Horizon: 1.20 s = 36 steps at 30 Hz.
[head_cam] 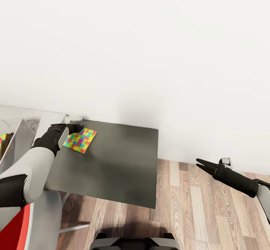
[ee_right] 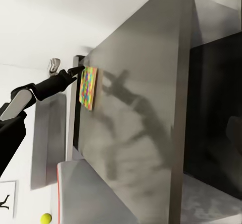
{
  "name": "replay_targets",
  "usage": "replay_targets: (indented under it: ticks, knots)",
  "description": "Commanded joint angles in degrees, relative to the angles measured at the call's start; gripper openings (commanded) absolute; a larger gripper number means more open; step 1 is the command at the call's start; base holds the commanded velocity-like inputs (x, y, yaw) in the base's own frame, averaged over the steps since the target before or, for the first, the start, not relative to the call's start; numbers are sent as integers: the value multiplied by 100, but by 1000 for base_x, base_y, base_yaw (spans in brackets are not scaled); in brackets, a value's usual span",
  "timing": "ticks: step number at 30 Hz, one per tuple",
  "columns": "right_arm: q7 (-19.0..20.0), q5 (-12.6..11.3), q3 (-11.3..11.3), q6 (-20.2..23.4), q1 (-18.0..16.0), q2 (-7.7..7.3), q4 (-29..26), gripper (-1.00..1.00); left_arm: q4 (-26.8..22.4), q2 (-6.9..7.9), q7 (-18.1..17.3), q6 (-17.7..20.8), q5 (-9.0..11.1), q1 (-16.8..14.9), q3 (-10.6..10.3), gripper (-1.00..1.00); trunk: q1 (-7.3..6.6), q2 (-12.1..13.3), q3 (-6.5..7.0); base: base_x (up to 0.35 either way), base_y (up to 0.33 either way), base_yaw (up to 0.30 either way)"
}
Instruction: Put all the toys in the child's room - the three board games (two on the bed and one on the table), the two jigsaw puzzles on the table, and the tennis ball on the table - inside the toy box on the table in the child's room.
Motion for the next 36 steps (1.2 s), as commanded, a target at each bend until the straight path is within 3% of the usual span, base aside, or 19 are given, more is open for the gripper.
replay_targets:
  ticks: [1, 19, 36]
  knots:
    - [18, 6, -3, 22, -4, -1, 0, 100, 121, -7, -24, 23, 36, 2, 25, 100, 5, -7, -1, 0, 0, -124]
    - [10, 7, -3, 22, -4, -1, 0, 100, 112, -15, -24, -182, 10, 10, -9, 100, 5, -7, 151, 0, 0, -66]
    - [13, 7, -3, 22, -4, -1, 0, 100, 112, -9, -33, -198, -6, 10, 3, 100, 5, -7, 164, 0, 0, -1]
